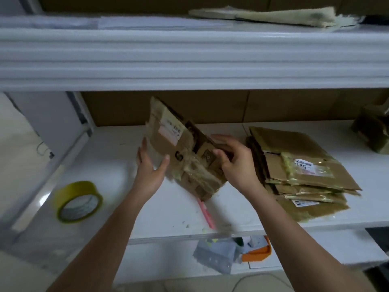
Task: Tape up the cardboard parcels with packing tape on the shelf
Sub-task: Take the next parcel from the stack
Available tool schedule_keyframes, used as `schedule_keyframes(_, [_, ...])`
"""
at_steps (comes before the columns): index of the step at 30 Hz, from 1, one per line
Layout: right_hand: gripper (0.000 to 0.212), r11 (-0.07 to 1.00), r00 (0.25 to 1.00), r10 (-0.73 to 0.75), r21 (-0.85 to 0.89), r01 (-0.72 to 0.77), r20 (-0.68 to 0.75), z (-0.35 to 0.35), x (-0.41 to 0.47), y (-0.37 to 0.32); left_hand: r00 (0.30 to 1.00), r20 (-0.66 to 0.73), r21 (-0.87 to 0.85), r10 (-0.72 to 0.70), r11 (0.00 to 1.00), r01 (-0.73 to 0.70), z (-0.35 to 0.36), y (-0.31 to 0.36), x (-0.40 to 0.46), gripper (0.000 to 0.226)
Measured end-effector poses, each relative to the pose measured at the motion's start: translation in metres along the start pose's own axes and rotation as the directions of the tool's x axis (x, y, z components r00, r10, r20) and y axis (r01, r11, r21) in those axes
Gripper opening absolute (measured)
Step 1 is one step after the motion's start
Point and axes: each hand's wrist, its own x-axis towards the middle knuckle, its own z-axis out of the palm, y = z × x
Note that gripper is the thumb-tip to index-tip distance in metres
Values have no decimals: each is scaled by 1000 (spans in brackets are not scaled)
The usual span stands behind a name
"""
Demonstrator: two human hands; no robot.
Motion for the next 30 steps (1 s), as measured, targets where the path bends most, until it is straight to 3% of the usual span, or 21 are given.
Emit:
schedule_keyframes(3, [40,991,991,-99,-84,106,90,18,7,-10,983,-180,-94,31,994,-49,-25,-11,5,85])
schedule_keyframes(7, [42,953,962,-230,-166,253,145,34,18,-14,967,-253,-172,32,982,-78,-45,-19,8,83])
schedule_keyframes(12, [40,959,947,-248,-89,270,202,49,38,-17,919,-392,-207,-41,977,-45,-69,-19,2,86])
schedule_keyframes(14, [38,956,948,-251,-103,274,195,58,43,-14,922,-381,-242,-67,970,-30,-82,-21,5,80])
schedule_keyframes(18, [65,993,994,-33,-105,45,109,67,37,8,926,-336,-234,-173,968,95,-88,-28,9,55])
schedule_keyframes(20, [80,989,984,144,-44,-140,105,69,26,19,937,-300,-220,-182,968,117,-85,-34,5,49])
schedule_keyframes(22, [81,963,955,254,53,-265,156,72,16,23,944,-290,-214,-160,972,99,-81,-37,3,43])
schedule_keyframes(25, [71,945,939,253,148,-291,233,75,16,17,931,-339,-202,-138,977,71,-76,-31,6,42])
schedule_keyframes(30, [80,921,931,140,301,-247,336,84,15,3,936,-351,-168,34,981,-98,-76,-16,1,32])
